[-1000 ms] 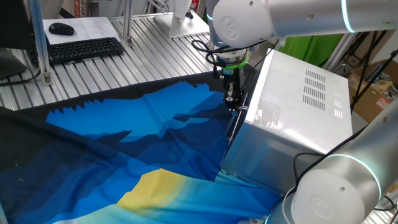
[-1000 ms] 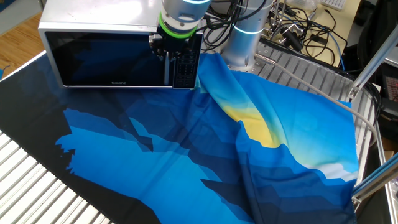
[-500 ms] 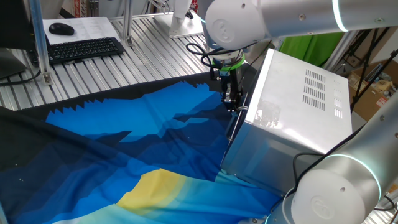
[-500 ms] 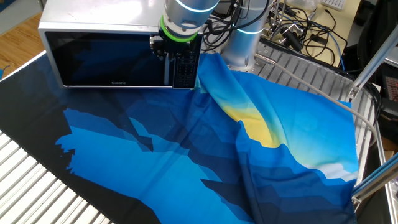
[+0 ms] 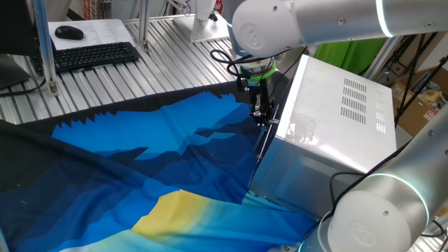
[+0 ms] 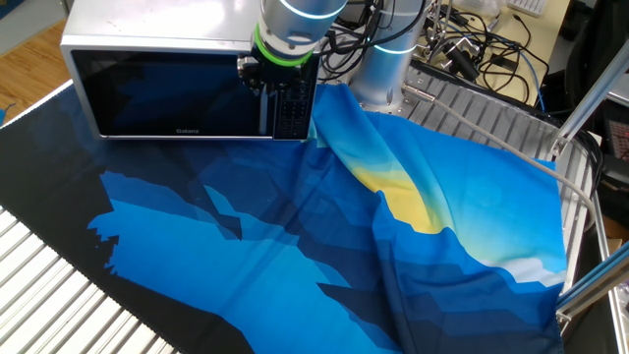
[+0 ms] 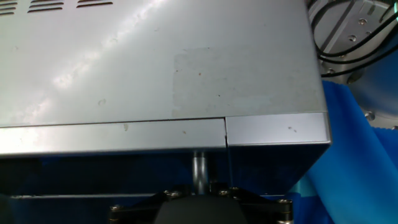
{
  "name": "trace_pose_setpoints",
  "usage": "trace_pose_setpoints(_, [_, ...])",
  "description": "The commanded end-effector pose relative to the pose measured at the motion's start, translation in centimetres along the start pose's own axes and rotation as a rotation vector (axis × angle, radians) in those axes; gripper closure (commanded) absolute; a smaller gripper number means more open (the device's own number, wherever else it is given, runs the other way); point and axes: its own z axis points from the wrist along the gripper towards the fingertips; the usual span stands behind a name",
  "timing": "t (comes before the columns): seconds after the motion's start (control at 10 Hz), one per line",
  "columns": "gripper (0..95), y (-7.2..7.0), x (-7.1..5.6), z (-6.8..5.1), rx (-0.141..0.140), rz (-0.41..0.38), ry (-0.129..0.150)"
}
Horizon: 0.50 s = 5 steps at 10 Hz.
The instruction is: Open the microwave door
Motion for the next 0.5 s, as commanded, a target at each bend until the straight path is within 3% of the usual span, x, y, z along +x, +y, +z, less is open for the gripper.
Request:
trace_pose_setpoints(0.1, [95.0,0.2,0.1,0.1,-0.01,0.0,-0.001])
trace_pose_setpoints(0.4, [95.0,0.5,0.5,0.2,-0.01,-0.006,0.002])
trace_pose_setpoints(0.5, [95.0,0.7,1.1,-0.4,-0.004,-0.003,-0.002])
